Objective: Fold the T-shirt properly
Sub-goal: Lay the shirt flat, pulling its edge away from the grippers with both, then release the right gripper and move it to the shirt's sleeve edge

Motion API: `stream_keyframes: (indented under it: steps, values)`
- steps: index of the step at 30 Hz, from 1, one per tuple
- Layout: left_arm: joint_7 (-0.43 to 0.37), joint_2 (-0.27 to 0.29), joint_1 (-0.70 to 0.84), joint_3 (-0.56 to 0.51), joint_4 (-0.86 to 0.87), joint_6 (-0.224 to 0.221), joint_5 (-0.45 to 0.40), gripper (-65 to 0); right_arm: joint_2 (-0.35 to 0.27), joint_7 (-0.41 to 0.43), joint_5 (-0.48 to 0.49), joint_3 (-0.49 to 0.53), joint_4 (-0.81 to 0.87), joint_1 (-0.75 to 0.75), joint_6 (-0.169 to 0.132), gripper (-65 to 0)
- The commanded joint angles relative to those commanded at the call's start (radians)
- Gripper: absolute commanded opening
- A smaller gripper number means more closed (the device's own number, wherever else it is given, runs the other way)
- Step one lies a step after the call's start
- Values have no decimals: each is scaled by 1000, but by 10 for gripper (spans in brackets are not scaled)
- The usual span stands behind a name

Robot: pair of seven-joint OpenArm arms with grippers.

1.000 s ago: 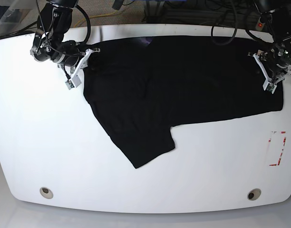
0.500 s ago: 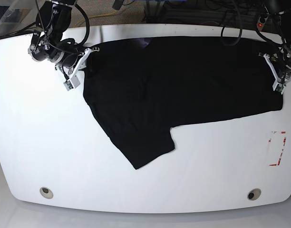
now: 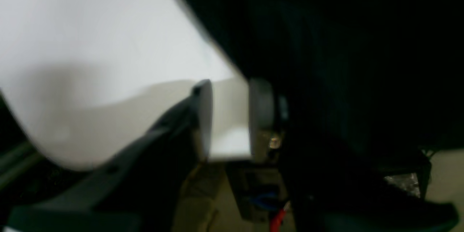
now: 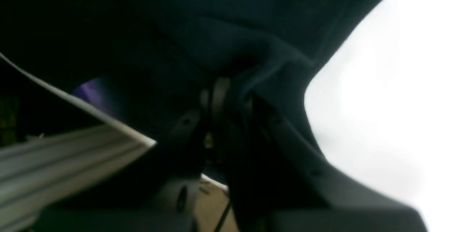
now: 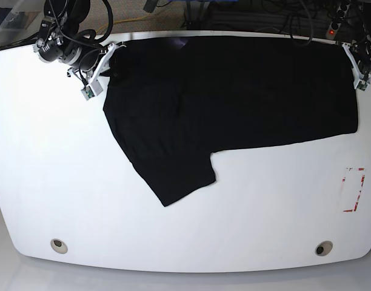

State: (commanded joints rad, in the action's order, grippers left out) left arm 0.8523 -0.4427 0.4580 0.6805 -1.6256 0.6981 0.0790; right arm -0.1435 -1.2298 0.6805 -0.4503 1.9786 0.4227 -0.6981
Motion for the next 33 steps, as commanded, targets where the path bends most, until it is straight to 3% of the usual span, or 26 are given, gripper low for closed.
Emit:
stream_keyframes:
  steps: [4, 6, 10, 14, 20, 28, 33]
  values:
    - [0, -3, 6, 5, 0, 0, 3, -493, -8, 2, -9, -2, 0, 17, 0, -626]
    - [2, -3, 6, 5, -8, 0, 8, -471, -15, 5, 0, 2, 0, 21, 0, -579]
    - [5, 0, 0, 6, -60, 0, 9, -426, -14, 5, 0, 0, 18, 8, 0, -350]
    - [5, 20, -3, 5, -129, 0, 9, -410, -18, 6, -6, -5, 21, -31, 0, -166]
    - [5, 29, -84, 2, -126, 0, 3, -408, -25, 5, -12, -5, -54, -172, 0, -155]
    - [6, 32, -209, 3, -72, 0, 3, -411, -64, 8, -21, 0, -359, -448, 0, -155]
    - [6, 32, -259, 5, -38, 0, 0, -411, -75, 63, -166, 2, -529, -595, 0, -155]
